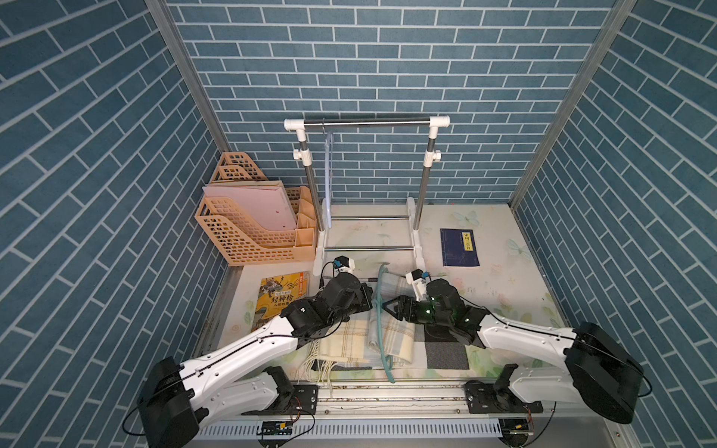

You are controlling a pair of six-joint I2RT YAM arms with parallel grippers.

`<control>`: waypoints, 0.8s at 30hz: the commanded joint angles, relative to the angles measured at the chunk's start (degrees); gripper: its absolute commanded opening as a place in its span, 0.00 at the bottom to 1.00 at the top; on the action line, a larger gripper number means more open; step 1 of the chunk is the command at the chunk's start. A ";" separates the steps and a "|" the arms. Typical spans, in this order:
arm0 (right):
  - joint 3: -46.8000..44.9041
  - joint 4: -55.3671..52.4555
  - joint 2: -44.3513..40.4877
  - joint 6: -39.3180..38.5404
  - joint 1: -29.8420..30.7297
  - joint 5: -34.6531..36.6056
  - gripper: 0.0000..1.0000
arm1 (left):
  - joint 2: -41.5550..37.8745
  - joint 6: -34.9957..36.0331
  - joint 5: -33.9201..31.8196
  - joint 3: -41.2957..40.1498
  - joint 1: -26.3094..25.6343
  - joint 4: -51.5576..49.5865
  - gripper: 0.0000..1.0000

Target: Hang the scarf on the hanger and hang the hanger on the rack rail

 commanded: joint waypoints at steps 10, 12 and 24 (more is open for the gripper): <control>-3.38 -10.45 -13.75 -6.71 1.52 10.60 0.70 | 7.31 5.40 -0.42 10.46 -1.01 -8.30 0.00; -4.07 -7.71 -13.25 -5.91 3.34 12.31 0.70 | 8.98 5.50 -0.63 11.53 -1.50 -8.77 0.00; -0.08 -2.23 -4.00 -3.02 16.82 35.37 0.72 | 14.85 4.83 -2.95 16.25 -3.32 -11.95 0.10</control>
